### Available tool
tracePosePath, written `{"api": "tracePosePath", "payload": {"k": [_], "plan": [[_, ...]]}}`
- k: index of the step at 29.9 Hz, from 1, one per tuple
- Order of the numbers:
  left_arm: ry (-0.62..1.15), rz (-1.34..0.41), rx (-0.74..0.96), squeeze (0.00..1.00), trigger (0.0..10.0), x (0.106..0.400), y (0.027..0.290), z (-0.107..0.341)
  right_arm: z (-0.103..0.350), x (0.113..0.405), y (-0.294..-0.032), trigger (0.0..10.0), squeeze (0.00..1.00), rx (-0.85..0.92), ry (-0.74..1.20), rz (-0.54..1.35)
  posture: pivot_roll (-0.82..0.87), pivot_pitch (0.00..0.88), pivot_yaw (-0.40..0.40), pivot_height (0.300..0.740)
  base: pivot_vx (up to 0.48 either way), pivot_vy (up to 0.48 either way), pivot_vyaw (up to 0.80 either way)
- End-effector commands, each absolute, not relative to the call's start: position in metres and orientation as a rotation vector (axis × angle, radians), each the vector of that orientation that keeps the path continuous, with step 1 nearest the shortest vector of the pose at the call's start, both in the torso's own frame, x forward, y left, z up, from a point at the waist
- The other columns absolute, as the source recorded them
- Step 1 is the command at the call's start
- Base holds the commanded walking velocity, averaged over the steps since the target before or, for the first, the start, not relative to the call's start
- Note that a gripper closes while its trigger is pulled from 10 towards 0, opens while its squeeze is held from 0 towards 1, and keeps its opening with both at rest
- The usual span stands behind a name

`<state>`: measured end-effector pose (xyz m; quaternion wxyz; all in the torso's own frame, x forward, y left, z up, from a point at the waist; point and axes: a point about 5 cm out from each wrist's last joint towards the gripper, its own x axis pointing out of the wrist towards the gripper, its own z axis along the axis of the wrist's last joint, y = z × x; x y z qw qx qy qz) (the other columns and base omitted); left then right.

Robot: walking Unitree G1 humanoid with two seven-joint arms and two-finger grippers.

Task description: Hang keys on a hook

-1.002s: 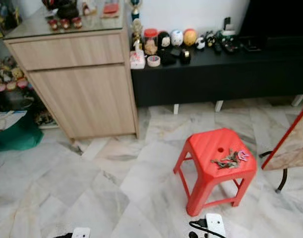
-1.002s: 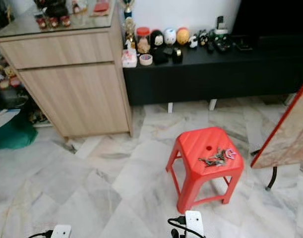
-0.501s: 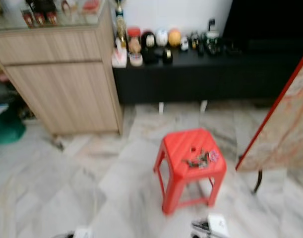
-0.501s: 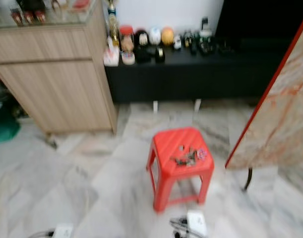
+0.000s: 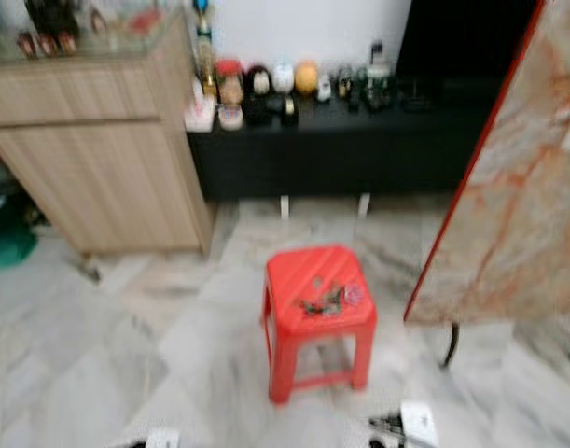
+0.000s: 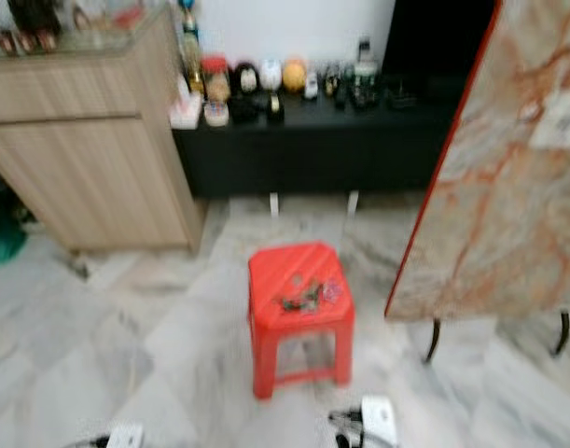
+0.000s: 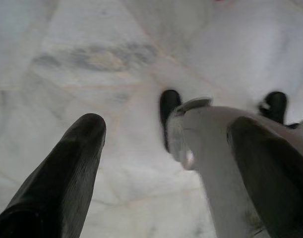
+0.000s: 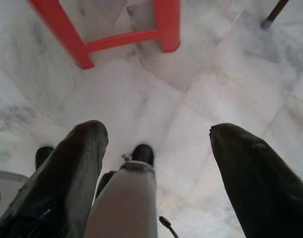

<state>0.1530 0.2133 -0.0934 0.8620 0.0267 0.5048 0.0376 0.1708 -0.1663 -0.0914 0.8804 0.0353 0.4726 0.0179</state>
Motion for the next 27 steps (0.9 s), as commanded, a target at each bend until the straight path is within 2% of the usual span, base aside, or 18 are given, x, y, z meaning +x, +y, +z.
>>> {"api": "tracePosePath", "payload": {"k": [1, 6, 16, 27], "plan": [[1.085, 0.097, 0.059, 0.00, 10.0, 0.1456, 0.2206, -0.0950, -0.0917, 0.1705, -0.1588, 10.0, 0.00, 0.066, 0.980, 0.074, 0.04, 0.046, -0.020, 0.740, 0.000, 0.000, 0.80], [1.086, 0.095, 0.056, 0.00, 10.0, 0.1454, 0.2207, -0.0950, -0.0921, 0.1695, -0.1586, 10.0, 0.00, 0.084, 0.980, 0.063, 0.04, 0.035, -0.019, 0.740, 0.000, 0.000, 0.80], [1.077, 0.092, 0.055, 0.00, 10.0, 0.1471, 0.2201, -0.0945, -0.0928, 0.1680, -0.1577, 10.0, 0.00, 0.117, 0.981, 0.047, 0.04, 0.024, -0.016, 0.740, 0.000, 0.000, 0.00], [1.071, 0.093, 0.049, 0.00, 10.0, 0.1491, 0.2195, -0.0938, -0.0916, 0.1701, -0.1579, 10.0, 0.00, 0.063, 0.967, 0.075, 0.05, 0.023, -0.014, 0.740, 0.000, 0.000, 0.07]]}}
